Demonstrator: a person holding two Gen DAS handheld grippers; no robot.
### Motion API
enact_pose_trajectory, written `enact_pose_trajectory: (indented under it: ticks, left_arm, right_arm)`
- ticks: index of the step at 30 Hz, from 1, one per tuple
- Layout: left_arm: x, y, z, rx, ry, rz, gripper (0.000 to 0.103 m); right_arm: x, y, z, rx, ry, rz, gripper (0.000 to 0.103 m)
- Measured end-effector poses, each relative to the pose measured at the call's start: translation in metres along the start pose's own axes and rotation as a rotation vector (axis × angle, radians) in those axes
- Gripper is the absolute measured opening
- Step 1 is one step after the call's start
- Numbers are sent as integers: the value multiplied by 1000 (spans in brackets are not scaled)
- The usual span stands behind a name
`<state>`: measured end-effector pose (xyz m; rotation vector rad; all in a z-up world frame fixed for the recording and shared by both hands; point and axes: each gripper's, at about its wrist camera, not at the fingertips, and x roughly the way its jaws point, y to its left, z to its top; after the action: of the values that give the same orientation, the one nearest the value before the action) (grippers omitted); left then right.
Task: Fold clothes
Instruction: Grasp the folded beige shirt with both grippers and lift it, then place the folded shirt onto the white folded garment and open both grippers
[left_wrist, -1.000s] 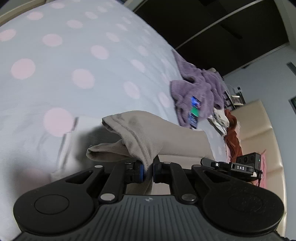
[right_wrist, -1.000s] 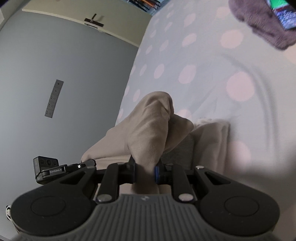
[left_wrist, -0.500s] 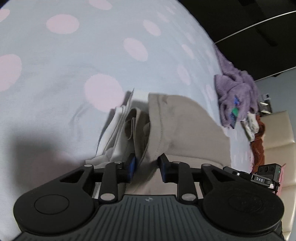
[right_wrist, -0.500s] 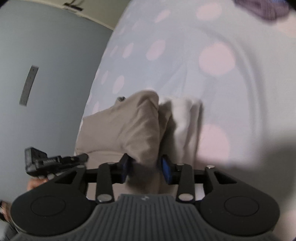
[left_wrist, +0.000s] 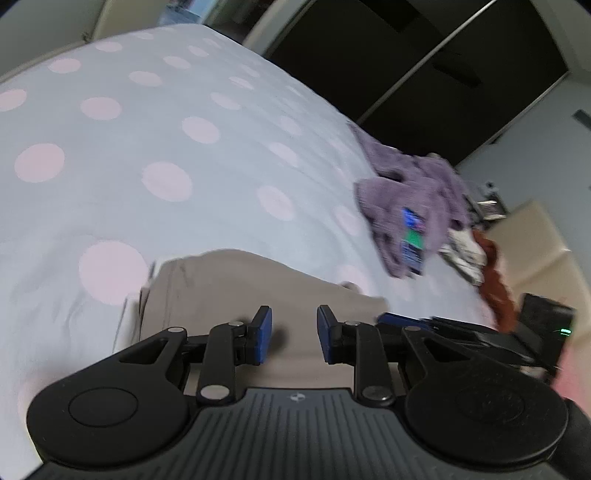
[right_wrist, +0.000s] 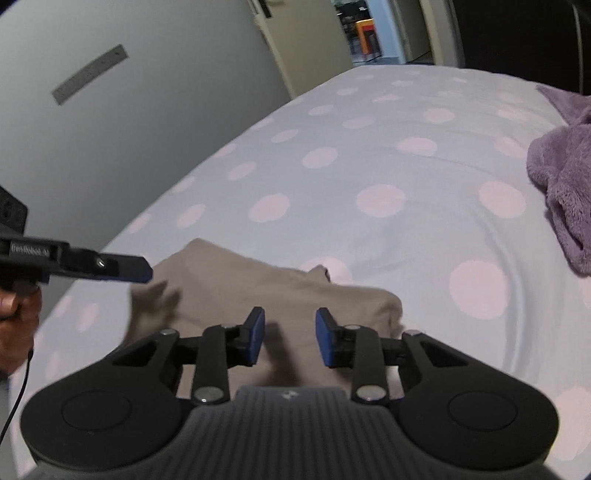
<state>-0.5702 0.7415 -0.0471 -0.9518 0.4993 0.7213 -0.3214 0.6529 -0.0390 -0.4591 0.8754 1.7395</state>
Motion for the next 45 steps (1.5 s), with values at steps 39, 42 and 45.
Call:
enact_pose_trajectory:
  ticks: [39,42,45]
  left_arm:
    - [-74,-57,-98,1,-235,345,52]
    - [-91,-91,-118,50,-219,400,53]
    - [-98,-119,-143,76,-181,509,58]
  right_arm:
    - [-90,30,-125,-200,-32,-80,53]
    - [-107,31,-126,-152,-20,-135,73]
    - [-125,35,-126,-114,-29,-175,81]
